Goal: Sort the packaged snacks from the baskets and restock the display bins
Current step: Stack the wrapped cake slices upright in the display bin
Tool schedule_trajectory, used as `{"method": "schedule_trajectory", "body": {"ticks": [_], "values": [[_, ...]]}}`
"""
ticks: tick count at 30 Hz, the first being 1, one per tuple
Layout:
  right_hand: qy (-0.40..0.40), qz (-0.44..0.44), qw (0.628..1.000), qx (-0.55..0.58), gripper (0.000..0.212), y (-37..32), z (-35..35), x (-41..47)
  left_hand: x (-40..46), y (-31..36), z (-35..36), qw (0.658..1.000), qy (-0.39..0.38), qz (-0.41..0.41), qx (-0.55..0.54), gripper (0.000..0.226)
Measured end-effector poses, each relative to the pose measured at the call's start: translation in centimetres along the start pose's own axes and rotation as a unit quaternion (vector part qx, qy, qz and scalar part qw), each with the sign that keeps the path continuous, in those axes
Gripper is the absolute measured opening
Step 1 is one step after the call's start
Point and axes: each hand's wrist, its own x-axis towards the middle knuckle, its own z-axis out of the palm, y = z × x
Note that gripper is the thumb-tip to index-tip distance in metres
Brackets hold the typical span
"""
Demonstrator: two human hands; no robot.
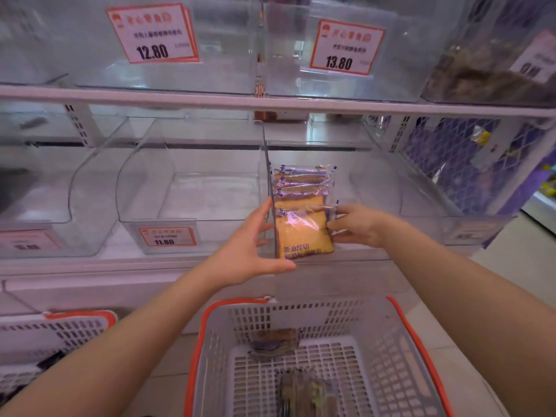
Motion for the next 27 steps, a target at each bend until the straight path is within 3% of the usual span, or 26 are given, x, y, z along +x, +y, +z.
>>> {"method": "schedule_trajectory", "body": {"ticks": [3, 5, 8, 10, 12, 14, 18, 22, 27], "values": [[0.060, -0.036, 0.985, -0.156, 0.030, 0.2, -0.7, -1.7, -0.6, -0.2, 0.5, 0.999, 0.037, -0.014, 0.017, 0.107], [0.171, -0.153, 0.931, -0.282, 0.027, 0.8, -0.8, -3.8, -1.5, -0.6, 1.4, 0.996, 0.080, -0.040, 0.001, 0.106], [0.213, -0.386, 0.864, -0.245, 0.007, 3.0, -0.5, -8.9, -3.0, -2.3, 3.0, 0.989, 0.111, -0.090, -0.026, 0.091], [0.145, -0.428, 0.869, -0.200, 0.011, 5.8, -0.5, -11.5, -4.0, -4.2, 4.2, 0.985, 0.083, -0.144, -0.053, 0.083], [0.071, -0.367, 0.901, -0.222, 0.020, 9.1, 0.0, -12.2, -5.2, -6.5, 5.6, 0.976, 0.038, -0.210, -0.047, 0.073], [-0.003, -0.261, 0.915, -0.307, 0.016, 12.5, 0.8, -11.0, -6.3, -8.8, 7.3, 0.969, -0.002, -0.247, 0.015, 0.056], [-0.140, -0.071, 0.895, -0.417, 0.021, 18.9, 3.1, -7.3, -8.7, -12.7, 10.7, 0.946, -0.077, -0.292, 0.114, 0.031], [-0.142, 0.050, 0.895, -0.420, 0.035, 24.7, 5.8, -4.3, -11.1, -16.4, 13.9, 0.926, -0.145, -0.305, 0.169, 0.031], [-0.144, 0.179, 0.912, -0.340, 0.038, 32.1, 10.5, -1.2, -13.5, -21.0, 16.9, 0.888, -0.224, -0.334, 0.224, 0.030]]}}
